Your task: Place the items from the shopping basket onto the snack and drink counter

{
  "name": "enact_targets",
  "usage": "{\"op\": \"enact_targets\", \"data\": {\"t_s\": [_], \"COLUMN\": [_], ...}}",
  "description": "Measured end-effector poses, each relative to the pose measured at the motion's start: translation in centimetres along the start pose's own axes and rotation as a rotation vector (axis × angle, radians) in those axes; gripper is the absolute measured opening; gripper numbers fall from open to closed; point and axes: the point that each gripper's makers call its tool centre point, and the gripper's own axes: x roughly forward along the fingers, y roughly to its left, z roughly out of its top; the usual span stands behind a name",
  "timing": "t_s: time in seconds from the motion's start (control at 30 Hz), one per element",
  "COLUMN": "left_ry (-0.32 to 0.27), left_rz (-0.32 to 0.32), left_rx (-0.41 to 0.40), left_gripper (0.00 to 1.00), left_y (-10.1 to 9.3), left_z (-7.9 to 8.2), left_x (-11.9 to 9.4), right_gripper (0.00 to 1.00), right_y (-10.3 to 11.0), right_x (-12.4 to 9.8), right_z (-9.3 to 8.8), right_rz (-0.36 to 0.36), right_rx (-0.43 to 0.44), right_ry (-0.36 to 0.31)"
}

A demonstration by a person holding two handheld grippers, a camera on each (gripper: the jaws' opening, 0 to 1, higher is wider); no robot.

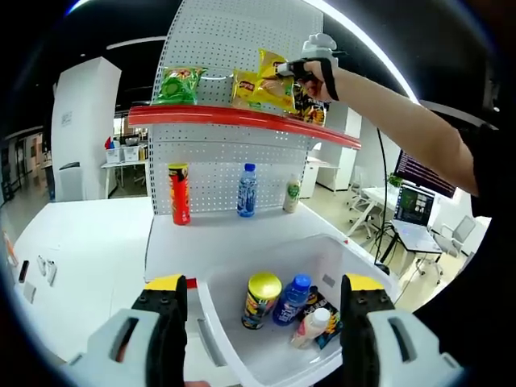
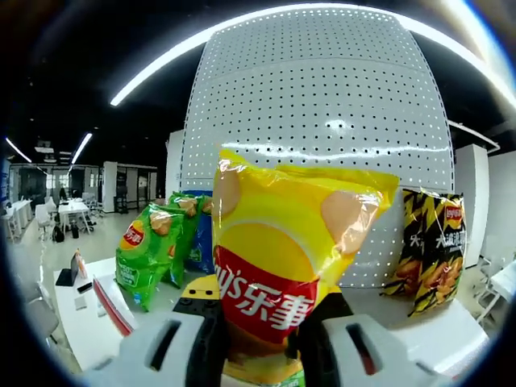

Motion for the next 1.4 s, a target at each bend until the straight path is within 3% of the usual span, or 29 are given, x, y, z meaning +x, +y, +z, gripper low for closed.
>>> {"op": "enact_targets", "data": {"t_s": [0.2,0.63,1.4], "left_ry": [-0.004,-0.005,-0.005], "left_rz": [0.005,0.012,0.034], "left_rx": [-0.005,-0.005,-0.014], "left_gripper": [0.77,0.77,0.76], "left_y": [0.1,0.4,1.4], "left_z": [0.0,0.1,-0.1], "left_x": [-0.1,-0.1,-0.6], "right_gripper": [0.31,0.31,0.31], "right_y": [0.1,0.5,-0.7], "right_x": [0.2,1.7,5.1], "right_z": [0.4,-0.5,-2.3], "right_rz": [-0.011,-0.025,-0.063], "right_rx": [-0.015,-0.015,-0.021], "right_ry": [-0.002,0.019,0.066]}}
